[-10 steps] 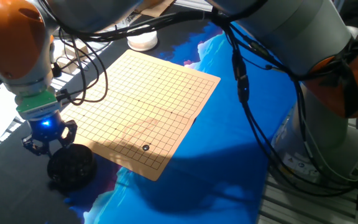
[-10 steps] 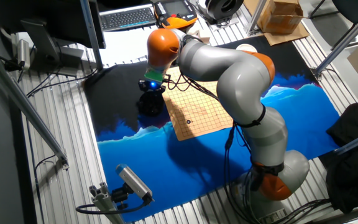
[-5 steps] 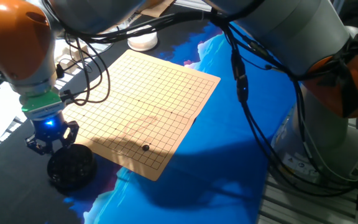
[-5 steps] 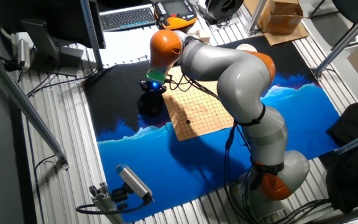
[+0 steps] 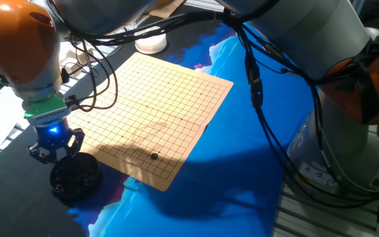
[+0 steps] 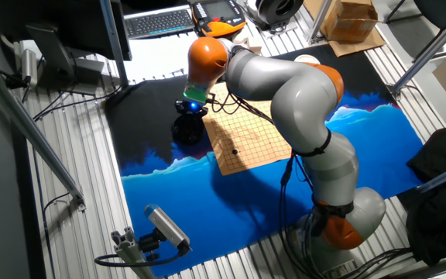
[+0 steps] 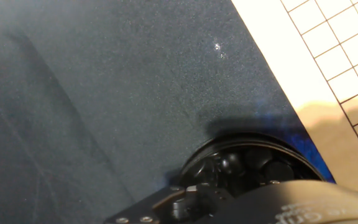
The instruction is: Play the first move as black on the 3-4 point in the upper right corner of the Go board
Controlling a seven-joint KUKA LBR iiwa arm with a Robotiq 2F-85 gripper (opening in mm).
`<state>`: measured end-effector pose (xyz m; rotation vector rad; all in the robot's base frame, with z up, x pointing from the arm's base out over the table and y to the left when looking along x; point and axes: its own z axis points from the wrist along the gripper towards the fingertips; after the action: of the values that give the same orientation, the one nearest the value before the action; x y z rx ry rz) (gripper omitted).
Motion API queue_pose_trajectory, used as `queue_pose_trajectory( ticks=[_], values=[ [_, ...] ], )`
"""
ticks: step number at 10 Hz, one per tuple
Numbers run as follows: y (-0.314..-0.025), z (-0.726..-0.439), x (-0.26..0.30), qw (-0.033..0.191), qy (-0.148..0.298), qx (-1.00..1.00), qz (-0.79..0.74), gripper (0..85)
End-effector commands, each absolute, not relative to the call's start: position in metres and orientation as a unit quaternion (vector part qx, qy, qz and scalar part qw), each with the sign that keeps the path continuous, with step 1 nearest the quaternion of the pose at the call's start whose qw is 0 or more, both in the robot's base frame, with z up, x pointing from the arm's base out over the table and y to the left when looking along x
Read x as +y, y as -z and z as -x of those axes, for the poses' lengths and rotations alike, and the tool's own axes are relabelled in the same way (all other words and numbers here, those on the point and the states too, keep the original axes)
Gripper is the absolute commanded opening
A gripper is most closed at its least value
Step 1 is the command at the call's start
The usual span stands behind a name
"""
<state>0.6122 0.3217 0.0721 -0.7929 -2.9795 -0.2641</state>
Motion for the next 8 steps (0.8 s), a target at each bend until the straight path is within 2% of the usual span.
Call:
queue_pose_trajectory(
  ticks=[1, 5, 8],
  values=[
    [-0.0712, -0.6118, 0.3233, 0.023, 0.085, -0.962, 0.258, 34.0],
    [-0.0715, -0.6117, 0.3218, 0.023, 0.083, -0.963, 0.255, 34.0],
    [-0.0777, -0.6084, 0.3162, 0.035, 0.088, -0.964, 0.249, 34.0]
  ],
)
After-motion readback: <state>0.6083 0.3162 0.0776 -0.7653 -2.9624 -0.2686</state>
